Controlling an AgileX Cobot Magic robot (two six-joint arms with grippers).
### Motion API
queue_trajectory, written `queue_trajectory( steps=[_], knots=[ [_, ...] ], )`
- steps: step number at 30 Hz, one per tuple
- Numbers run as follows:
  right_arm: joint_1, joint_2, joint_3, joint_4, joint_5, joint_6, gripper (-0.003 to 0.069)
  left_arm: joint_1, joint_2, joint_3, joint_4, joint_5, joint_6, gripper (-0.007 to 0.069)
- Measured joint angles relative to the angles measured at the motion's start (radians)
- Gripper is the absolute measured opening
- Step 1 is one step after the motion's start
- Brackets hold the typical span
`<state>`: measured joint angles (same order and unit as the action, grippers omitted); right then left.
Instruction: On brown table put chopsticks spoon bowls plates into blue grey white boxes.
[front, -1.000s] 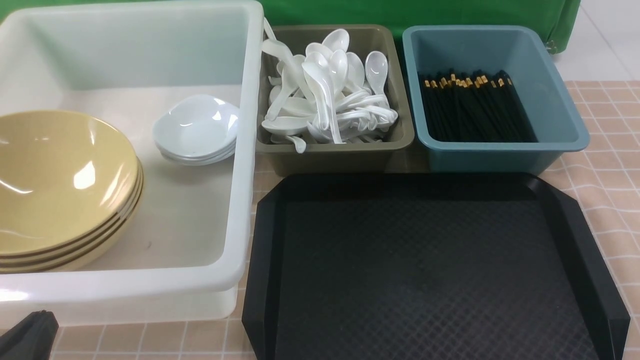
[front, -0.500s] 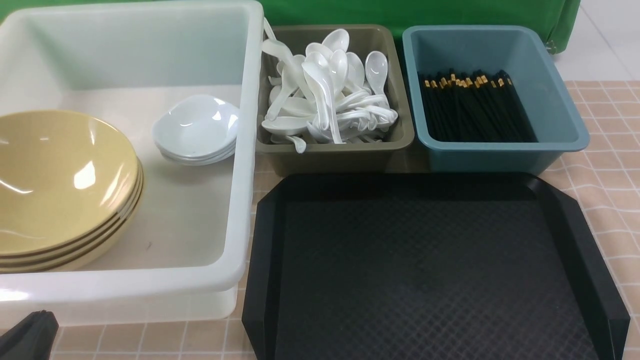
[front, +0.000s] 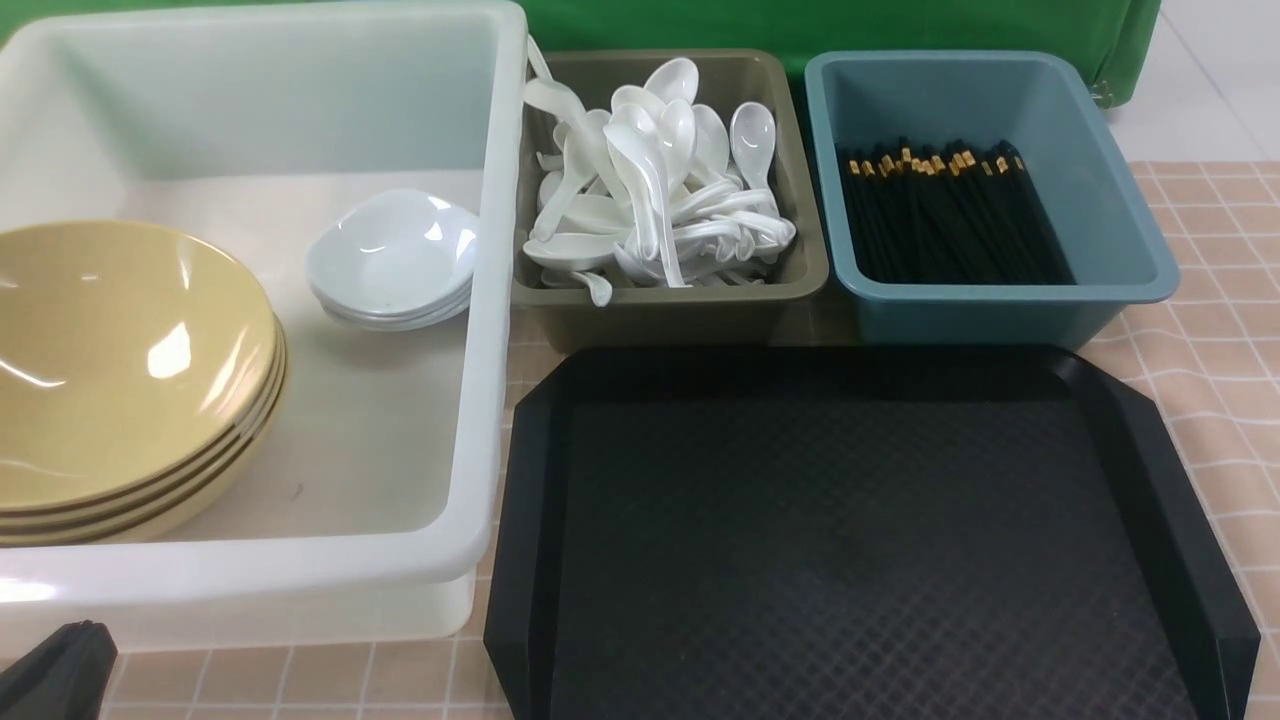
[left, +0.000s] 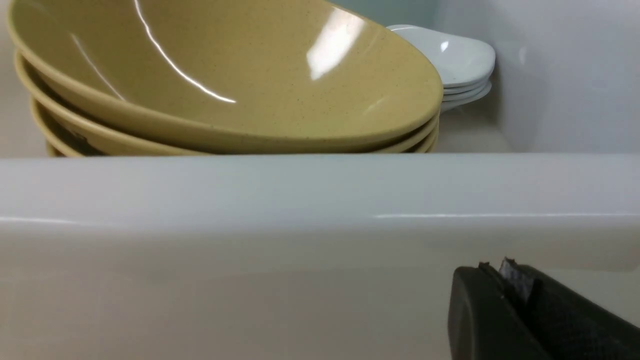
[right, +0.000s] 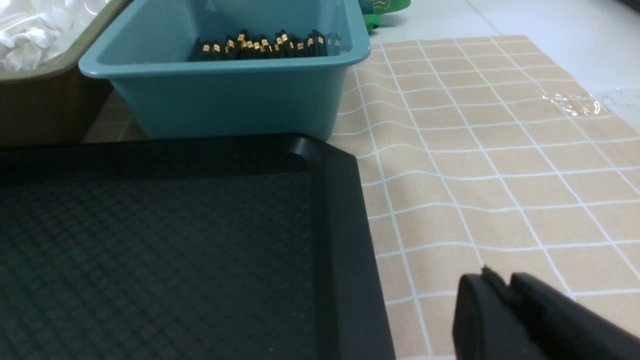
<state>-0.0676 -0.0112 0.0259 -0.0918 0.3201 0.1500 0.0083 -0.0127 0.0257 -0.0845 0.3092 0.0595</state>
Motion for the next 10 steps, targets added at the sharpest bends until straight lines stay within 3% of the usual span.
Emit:
queue_trajectory(
  steps=[10],
  knots=[
    [0.000, 0.000, 0.000, 0.000, 0.000, 0.000, 0.0117, 0.000, 0.000, 0.000, 0.000, 0.000, 0.000, 0.0001]
  ],
)
